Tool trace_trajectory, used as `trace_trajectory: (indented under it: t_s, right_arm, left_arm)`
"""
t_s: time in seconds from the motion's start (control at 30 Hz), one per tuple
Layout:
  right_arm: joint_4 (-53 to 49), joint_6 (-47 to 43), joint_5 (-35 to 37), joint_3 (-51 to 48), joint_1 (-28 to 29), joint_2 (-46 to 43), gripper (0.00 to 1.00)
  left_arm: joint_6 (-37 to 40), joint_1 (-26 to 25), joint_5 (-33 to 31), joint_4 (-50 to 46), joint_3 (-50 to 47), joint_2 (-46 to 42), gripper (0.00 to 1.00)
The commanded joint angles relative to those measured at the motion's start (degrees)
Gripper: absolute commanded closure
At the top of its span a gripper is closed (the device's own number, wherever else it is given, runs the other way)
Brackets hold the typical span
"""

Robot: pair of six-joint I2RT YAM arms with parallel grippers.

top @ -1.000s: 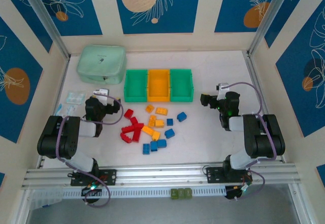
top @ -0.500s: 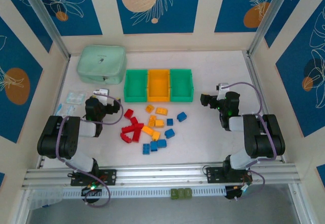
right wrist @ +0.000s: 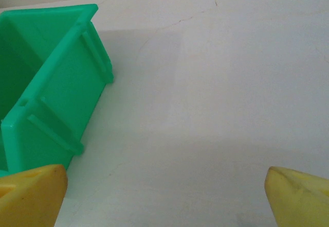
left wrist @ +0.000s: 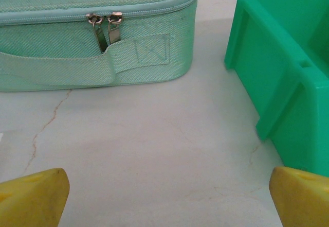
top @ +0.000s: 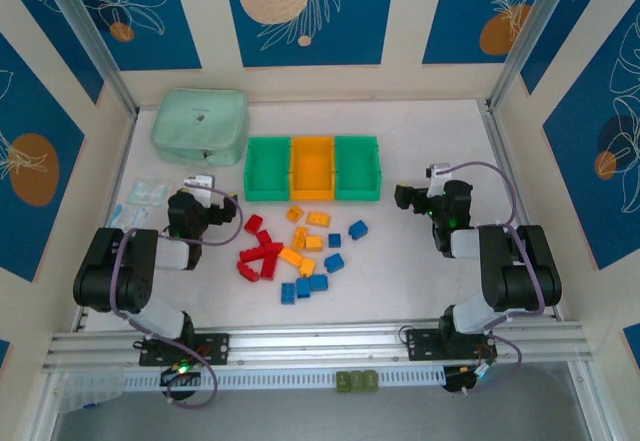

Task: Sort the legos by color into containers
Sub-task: Pick up the lego from the center of the table.

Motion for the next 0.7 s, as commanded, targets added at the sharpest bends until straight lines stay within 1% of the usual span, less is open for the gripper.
trace_trajectory:
  t_s: [0.0, 0.1, 0.17, 0.23, 0.33, 0.4, 0.43, 0.57, 0.67]
  right_arm:
    - [-3.8, -0.6, -1.0, 2.5, 0.1, -3.1, 0.01]
    - [-9.6, 0.4, -0.7, 3.9, -0.4, -6.2, 0.01]
    - [-11.4, 1.7, -0.9, 3.8, -1.2, -8.2, 0.01]
    - [-13.3, 3.6, -1.0, 3.7, -2.3, -10.5, 0.01]
    - [-17.1, 7.6, -3.1, 4.0, -4.3, -14.6, 0.01]
    - [-19.1, 10.9, -6.2, 4.5, -5.7, -17.4, 0.01]
    - [-20.6, 12.2, -7.0, 5.0, -6.1, -18.3, 0.01]
    - [-30.5, 18.3, -7.6, 9.0, -7.0, -22.3, 0.01]
    - [-43.4, 27.1, -4.2, 14.1, -8.3, -23.0, 0.01]
  left_arm:
    - [-0.6, 0.5, -2.2, 2.7, 0.1, -1.0, 0.01]
    - [-0.6, 0.5, -2.5, 4.7, -2.3, -3.6, 0.01]
    - [-0.6, 0.5, -2.8, 5.5, -3.7, -5.8, 0.01]
    - [-1.1, 0.5, -3.8, 3.8, -4.5, -8.9, 0.01]
    - [-3.1, 0.5, -6.5, -5.0, -3.9, -16.6, 0.01]
    - [-7.8, 0.5, -10.7, -13.6, -2.0, -21.9, 0.01]
    - [-9.5, 0.5, -11.7, -16.5, -1.1, -23.4, 0.01]
    - [-15.2, 0.5, -12.5, -26.4, 1.9, -28.6, 0.01]
    - [-20.4, 0.6, -11.2, -27.8, 2.1, -30.4, 0.01]
